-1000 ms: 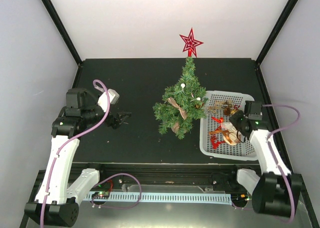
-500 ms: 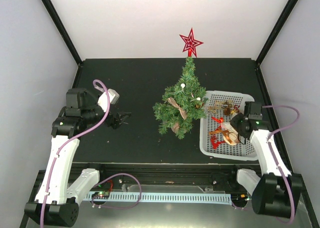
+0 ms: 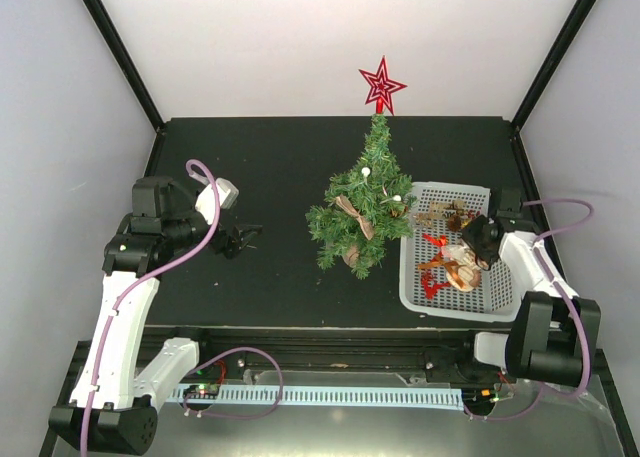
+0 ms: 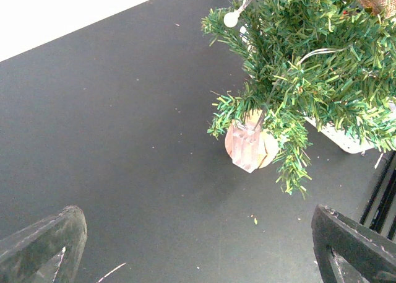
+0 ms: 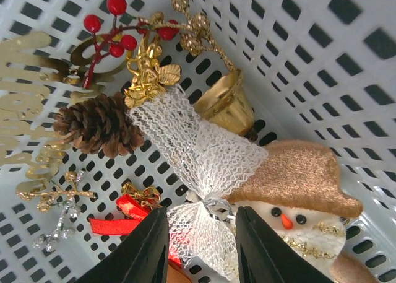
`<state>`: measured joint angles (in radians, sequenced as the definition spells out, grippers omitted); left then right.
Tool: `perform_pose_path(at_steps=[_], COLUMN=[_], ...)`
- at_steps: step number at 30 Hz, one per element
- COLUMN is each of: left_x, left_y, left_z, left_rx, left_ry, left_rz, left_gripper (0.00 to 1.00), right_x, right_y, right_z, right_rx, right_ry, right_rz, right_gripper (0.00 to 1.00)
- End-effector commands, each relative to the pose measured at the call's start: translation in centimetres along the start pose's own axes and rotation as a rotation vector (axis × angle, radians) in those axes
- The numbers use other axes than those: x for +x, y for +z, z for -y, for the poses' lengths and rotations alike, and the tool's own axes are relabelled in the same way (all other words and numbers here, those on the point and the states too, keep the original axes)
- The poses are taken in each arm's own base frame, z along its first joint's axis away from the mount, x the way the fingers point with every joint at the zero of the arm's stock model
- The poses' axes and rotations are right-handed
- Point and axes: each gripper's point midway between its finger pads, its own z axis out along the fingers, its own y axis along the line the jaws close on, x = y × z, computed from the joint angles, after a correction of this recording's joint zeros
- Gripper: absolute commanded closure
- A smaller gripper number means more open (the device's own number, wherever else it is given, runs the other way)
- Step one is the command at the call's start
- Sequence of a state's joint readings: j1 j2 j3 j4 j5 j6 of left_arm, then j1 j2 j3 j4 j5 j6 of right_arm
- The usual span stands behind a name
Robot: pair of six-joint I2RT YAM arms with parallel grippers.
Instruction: Decorate the small christmas tree
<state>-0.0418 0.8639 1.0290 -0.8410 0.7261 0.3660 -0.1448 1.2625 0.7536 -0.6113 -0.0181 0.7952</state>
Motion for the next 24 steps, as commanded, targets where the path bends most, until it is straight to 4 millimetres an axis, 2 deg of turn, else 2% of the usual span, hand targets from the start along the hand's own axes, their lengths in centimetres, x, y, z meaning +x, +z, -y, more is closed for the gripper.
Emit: perform_pose_path(at_steps=[1, 11, 17, 24], left_x=[-0.9, -1.0, -0.9, -0.8], left_y=[-0.2, -0.2, -0.3, -0.3], left_z=[0.5, 0.5, 0.6, 0.6], left_rx=[0.024, 0.025, 0.021, 0.020], left_ry=[0.031, 0.030, 0.034, 0.037], left_rz=[0.027, 0.029, 0.030, 0.030], left_gripper=[0.01, 0.01, 0.01, 0.01], right_x=[0.0, 2.0, 2.5, 3.4], right_y=[0.5, 1.0, 1.2, 2.3], right_z=[-0.8, -0.2, -0.2, 0.2], right_rx=[-0.038, -0.050, -0.039, -0.007], right_ry=[0.019, -0.031, -0.061, -0.086], right_rz=[-0.019, -0.088, -0.097, -0.139], right_gripper=[0.69, 0.73, 0.74, 0.75])
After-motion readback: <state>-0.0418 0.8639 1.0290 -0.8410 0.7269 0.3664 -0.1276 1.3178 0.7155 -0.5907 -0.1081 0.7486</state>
